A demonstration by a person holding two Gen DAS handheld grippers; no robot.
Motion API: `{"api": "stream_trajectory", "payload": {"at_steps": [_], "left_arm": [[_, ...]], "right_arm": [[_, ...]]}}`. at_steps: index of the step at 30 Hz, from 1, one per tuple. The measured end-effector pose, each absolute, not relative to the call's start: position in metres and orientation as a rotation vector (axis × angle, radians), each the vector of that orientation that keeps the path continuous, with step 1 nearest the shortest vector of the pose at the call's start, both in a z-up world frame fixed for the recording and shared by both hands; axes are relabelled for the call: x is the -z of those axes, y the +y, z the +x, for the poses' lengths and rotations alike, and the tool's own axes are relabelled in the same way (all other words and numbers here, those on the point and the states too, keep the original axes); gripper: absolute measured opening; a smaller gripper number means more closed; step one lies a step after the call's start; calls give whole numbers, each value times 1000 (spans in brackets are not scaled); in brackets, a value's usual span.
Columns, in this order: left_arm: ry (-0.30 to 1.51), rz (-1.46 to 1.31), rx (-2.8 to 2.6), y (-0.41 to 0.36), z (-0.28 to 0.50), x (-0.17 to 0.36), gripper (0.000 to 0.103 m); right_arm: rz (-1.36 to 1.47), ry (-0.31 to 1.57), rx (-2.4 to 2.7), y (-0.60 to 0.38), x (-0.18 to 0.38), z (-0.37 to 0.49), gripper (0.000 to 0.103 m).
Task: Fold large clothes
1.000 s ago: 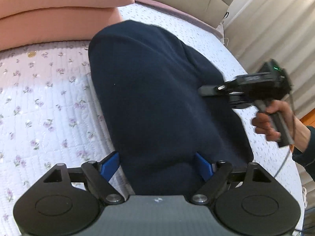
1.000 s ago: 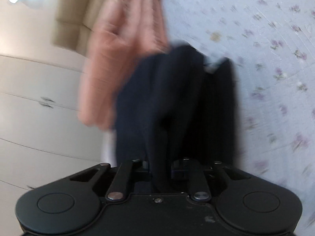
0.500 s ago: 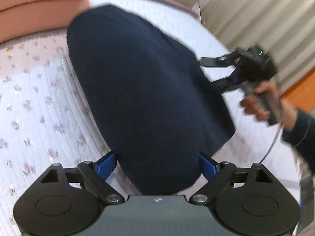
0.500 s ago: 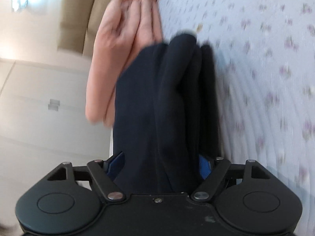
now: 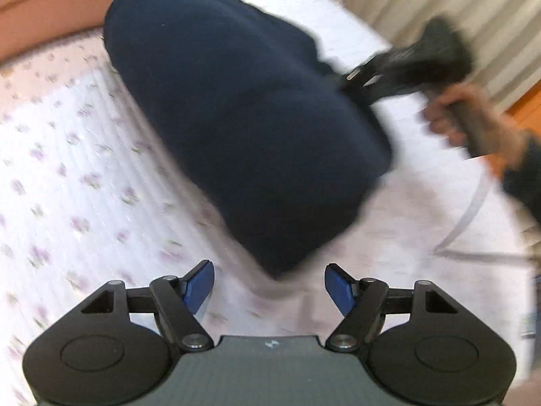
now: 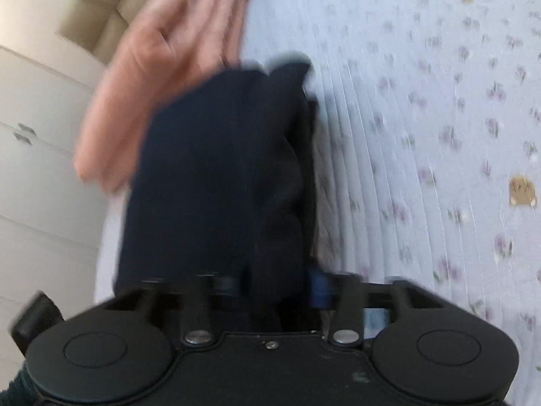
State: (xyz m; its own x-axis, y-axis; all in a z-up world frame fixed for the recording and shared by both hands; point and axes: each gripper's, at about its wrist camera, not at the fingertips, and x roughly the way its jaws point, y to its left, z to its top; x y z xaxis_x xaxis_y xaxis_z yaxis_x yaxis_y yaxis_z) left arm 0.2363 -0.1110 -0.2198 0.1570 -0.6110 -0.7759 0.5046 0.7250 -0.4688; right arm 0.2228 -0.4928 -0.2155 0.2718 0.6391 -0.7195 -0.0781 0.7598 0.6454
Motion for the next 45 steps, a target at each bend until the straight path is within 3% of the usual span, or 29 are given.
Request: {"api": "stream_trajectory", "payload": {"at_steps": [1,4,9,13,16,18,23,28,33,35,37,42,45], "left_arm": [[1154,-172,823,-102,234,215,81],[1076,-343,804,-75,245,196,94],[973,-367,753,-78,300,185,99],[1053,-186,611,-120,324,211,103],[1133,-325,634,-113,321,239,103],[1168,-409,622,-97,319,254,103],[1166,-452,665,-91,309,255,103],[1168,-368,742,-103,304,245,103],[1250,-328,781,-123,300,263,103],[1209,-190,804,-137,292,262,102],[1176,-14,810,-151,285,259,92],[1193,-88,810,-143,293,262,90],[1201,-84,860,-139,281,251,90]], "right_arm": [[535,1196,-513,-491,210,222,86],[419,1087,-493,-486,178,222,88],[230,864,-459,-458,141,215,90],[138,739,-570,-430,140,198,97],[-23,877,-649,-403,177,191,98],[-85,863,-673,-400,196,175,101],[-176,923,-720,-401,180,180,102],[90,807,-682,-397,144,243,102],[141,883,-594,-339,184,331,102],[137,901,-564,-326,210,360,103],[171,882,-555,-323,225,378,103],[230,887,-426,-335,236,413,103],[329,885,-427,-360,215,397,102]]}}
